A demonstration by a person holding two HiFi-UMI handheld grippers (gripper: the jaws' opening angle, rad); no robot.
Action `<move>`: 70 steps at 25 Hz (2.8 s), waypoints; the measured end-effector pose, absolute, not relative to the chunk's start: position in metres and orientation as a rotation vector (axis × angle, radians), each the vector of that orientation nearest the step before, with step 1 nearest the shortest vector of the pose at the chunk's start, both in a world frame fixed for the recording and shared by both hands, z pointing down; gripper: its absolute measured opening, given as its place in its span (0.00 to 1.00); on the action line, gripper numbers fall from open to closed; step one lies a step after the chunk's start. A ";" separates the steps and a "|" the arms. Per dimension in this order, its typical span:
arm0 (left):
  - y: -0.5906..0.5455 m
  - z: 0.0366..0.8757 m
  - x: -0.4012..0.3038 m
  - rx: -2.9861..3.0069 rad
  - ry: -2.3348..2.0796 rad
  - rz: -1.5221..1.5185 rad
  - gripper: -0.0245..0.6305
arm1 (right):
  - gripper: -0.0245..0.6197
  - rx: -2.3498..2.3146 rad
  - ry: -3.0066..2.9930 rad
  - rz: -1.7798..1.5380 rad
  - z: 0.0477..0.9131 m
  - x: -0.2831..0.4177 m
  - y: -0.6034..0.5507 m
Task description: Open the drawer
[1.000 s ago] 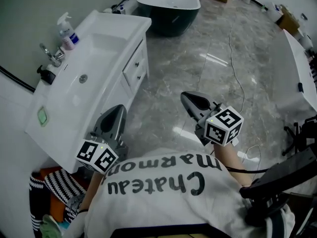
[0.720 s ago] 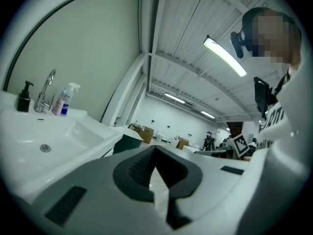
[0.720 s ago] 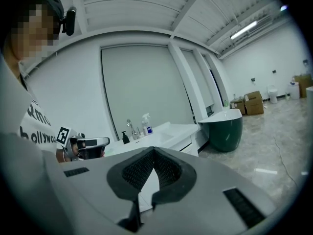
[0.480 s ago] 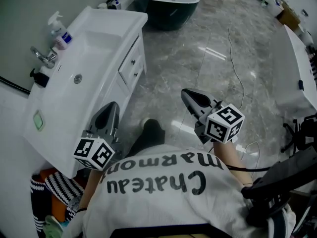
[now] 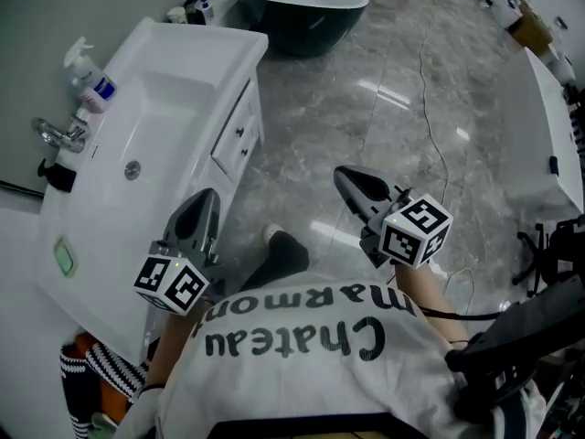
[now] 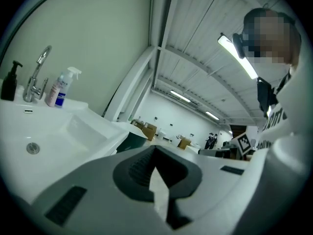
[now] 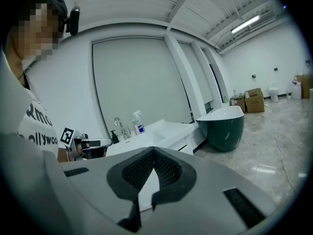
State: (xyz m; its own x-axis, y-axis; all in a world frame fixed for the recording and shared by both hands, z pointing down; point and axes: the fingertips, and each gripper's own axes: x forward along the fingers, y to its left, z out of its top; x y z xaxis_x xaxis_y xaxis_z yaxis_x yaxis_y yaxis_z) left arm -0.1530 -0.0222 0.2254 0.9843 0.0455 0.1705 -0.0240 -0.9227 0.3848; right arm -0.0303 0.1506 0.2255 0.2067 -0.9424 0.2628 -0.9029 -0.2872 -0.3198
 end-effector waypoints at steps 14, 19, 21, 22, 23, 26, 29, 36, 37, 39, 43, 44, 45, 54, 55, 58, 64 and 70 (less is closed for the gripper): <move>-0.061 0.258 -0.082 2.689 -0.031 0.356 0.05 | 0.05 -2.326 1.884 -0.760 0.259 0.054 0.086; -0.081 0.266 -0.065 2.644 -0.075 0.397 0.05 | 0.05 -2.262 1.957 -0.776 0.260 0.069 0.052; -0.088 0.266 -0.055 2.632 -0.084 0.396 0.05 | 0.05 -2.244 1.976 -0.778 0.260 0.075 0.042; -0.092 0.265 -0.050 2.628 -0.086 0.388 0.05 | 0.05 -2.236 1.981 -0.777 0.260 0.078 0.037; -0.095 0.263 -0.045 2.628 -0.087 0.379 0.05 | 0.05 -2.228 1.986 -0.773 0.259 0.081 0.032; -0.103 0.258 -0.033 2.648 -0.099 0.365 0.05 | 0.05 -2.201 2.014 -0.751 0.256 0.087 0.019; -0.104 0.256 -0.024 2.665 -0.111 0.358 0.05 | 0.05 -2.164 2.059 -0.731 0.252 0.091 0.006; -0.106 0.256 -0.021 2.668 -0.193 0.323 0.05 | 0.05 -2.044 2.218 -0.751 0.252 0.089 -0.026; -0.107 0.255 -0.021 2.660 -0.218 0.309 0.05 | 0.05 -2.028 2.243 -0.759 0.253 0.090 -0.031; -0.110 0.253 -0.022 2.643 -0.273 0.283 0.05 | 0.05 -1.994 2.291 -0.775 0.255 0.094 -0.040; -0.112 0.250 -0.031 2.618 -0.426 0.254 0.05 | 0.05 -1.877 2.458 -0.805 0.263 0.095 -0.060; -0.112 0.249 -0.033 2.608 -0.474 0.246 0.05 | 0.05 -1.838 2.509 -0.812 0.265 0.095 -0.065; -0.112 0.249 -0.036 2.595 -0.525 0.236 0.05 | 0.05 -1.794 2.558 -0.820 0.268 0.094 -0.071; -0.076 0.256 -0.046 2.514 -0.914 0.176 0.05 | 0.05 -1.400 2.828 -0.901 0.295 0.089 -0.093; -0.070 0.258 -0.049 2.493 -0.965 0.175 0.05 | 0.05 -1.363 2.857 -0.911 0.302 0.088 -0.094; -0.051 0.275 -0.058 2.416 -1.101 0.205 0.05 | 0.05 -1.259 2.937 -0.944 0.323 0.088 -0.094; -0.021 0.313 -0.068 2.270 -1.271 0.238 0.05 | 0.05 -1.199 3.057 -1.025 0.384 0.099 -0.105; -0.013 0.356 -0.094 2.139 -1.378 0.286 0.05 | 0.05 -1.216 3.056 -1.185 0.449 0.094 -0.121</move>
State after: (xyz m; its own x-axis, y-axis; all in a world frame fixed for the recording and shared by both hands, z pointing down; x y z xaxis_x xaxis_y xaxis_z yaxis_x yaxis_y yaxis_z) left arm -0.0942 -0.0127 0.3558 0.4457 -0.7641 0.4665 -0.8865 -0.3043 0.3485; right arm 0.0940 -0.1212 0.4490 -0.7032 -0.4717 0.5320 -0.7070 0.5430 -0.4531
